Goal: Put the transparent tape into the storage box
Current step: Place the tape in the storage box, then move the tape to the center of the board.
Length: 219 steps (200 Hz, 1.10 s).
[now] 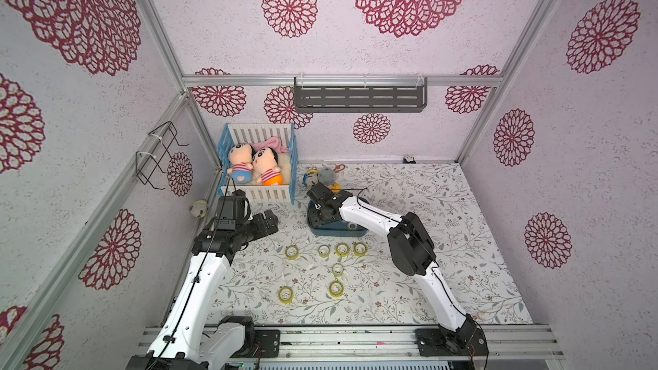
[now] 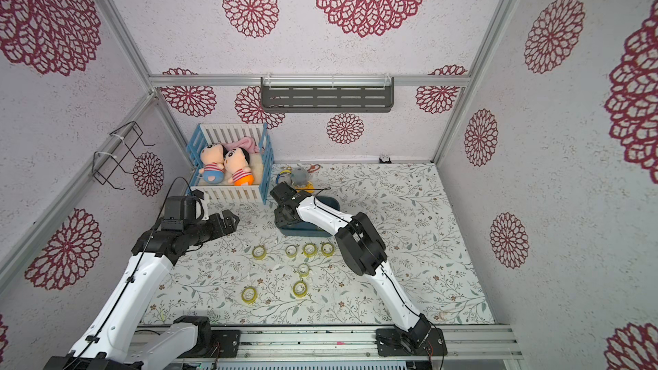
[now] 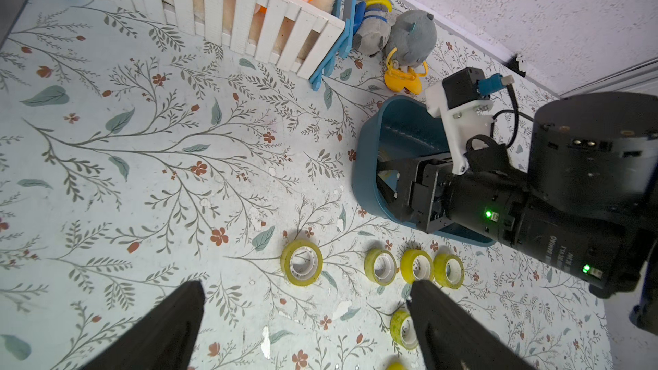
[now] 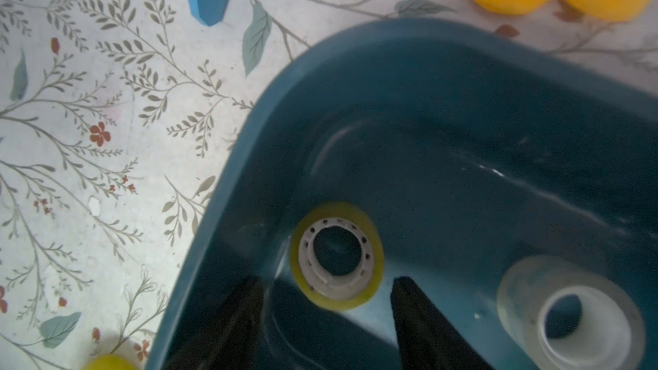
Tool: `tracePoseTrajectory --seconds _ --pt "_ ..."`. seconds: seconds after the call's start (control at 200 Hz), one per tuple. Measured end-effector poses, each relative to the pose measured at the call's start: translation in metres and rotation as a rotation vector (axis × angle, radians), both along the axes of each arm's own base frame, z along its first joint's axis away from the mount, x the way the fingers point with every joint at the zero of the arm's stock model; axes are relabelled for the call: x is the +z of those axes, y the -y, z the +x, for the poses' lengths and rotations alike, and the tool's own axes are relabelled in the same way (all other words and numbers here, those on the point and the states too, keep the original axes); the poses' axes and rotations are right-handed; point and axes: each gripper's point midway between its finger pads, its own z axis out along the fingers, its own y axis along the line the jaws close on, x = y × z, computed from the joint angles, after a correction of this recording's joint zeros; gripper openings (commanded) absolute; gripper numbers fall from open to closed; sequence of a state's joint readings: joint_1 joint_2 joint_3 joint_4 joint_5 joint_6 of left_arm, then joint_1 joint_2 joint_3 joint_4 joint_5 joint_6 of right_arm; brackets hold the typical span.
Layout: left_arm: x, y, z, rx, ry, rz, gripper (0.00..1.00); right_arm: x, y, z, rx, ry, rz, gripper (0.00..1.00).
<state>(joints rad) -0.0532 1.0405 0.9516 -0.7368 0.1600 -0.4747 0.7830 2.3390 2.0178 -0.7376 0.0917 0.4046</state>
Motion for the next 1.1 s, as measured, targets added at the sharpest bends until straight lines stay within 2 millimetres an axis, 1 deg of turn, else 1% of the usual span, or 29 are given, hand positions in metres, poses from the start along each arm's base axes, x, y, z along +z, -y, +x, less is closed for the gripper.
tracePoseTrajectory --seconds 0.075,0.115,0.12,0.175,0.31,0.365,0.43,0.48,0.495,0.53,0.621,0.671,0.726,0.836,0.901,0.946,1.031,1.096 --pt "-0.002 0.004 0.000 -0.015 0.002 -0.015 0.97 0.016 0.009 -0.003 -0.009 0.024 0.003 0.71" --pt "-0.004 0.008 0.000 -0.031 0.002 -0.026 0.97 0.027 0.013 -0.006 -0.014 0.041 0.014 0.71" --pt "-0.004 0.009 0.000 -0.034 -0.001 -0.028 0.97 0.031 0.015 -0.006 -0.016 0.047 0.018 0.71" --pt "-0.008 0.016 -0.002 -0.060 -0.014 -0.036 0.97 0.049 0.022 -0.011 -0.020 0.072 0.042 0.71" --pt "-0.016 0.038 -0.006 -0.137 -0.045 -0.034 0.97 0.108 0.044 -0.021 -0.049 0.163 0.156 0.71" --pt "-0.019 0.044 -0.007 -0.154 -0.055 -0.032 0.97 0.130 0.060 -0.025 -0.076 0.199 0.212 0.71" --pt "-0.019 0.047 -0.008 -0.166 -0.058 -0.030 0.97 0.148 0.083 -0.032 -0.108 0.231 0.273 0.71" --pt "-0.019 0.049 -0.008 -0.171 -0.057 -0.029 0.97 0.156 0.101 -0.038 -0.130 0.246 0.305 0.71" --pt "-0.019 0.049 -0.008 -0.173 -0.057 -0.029 0.97 0.159 0.109 -0.040 -0.141 0.254 0.317 0.71" --pt "-0.019 0.049 -0.008 -0.174 -0.057 -0.027 0.97 0.161 0.122 -0.045 -0.159 0.261 0.334 0.72" --pt "-0.021 0.052 -0.008 -0.181 -0.061 -0.027 0.97 0.161 0.156 -0.060 -0.202 0.274 0.360 0.73" --pt "-0.023 0.053 -0.008 -0.186 -0.071 -0.029 0.97 0.158 0.168 -0.070 -0.213 0.276 0.365 0.73" --pt "-0.028 0.054 -0.008 -0.189 -0.088 -0.030 0.97 0.153 0.176 -0.082 -0.210 0.267 0.368 0.73" --pt "-0.038 0.055 -0.006 -0.191 -0.124 -0.029 0.97 0.137 0.180 -0.103 -0.196 0.221 0.382 0.73" --pt "-0.041 0.056 -0.006 -0.191 -0.138 -0.027 0.97 0.120 0.181 -0.118 -0.192 0.178 0.397 0.73" --pt "-0.042 0.056 -0.007 -0.192 -0.141 -0.025 0.97 0.103 0.183 -0.130 -0.196 0.143 0.402 0.73" --pt "-0.040 0.055 -0.007 -0.193 -0.131 -0.017 0.97 0.070 0.183 -0.157 -0.202 0.067 0.397 0.73" --pt "-0.038 0.053 -0.006 -0.188 -0.121 -0.007 0.97 0.053 0.181 -0.175 -0.202 0.020 0.388 0.74"
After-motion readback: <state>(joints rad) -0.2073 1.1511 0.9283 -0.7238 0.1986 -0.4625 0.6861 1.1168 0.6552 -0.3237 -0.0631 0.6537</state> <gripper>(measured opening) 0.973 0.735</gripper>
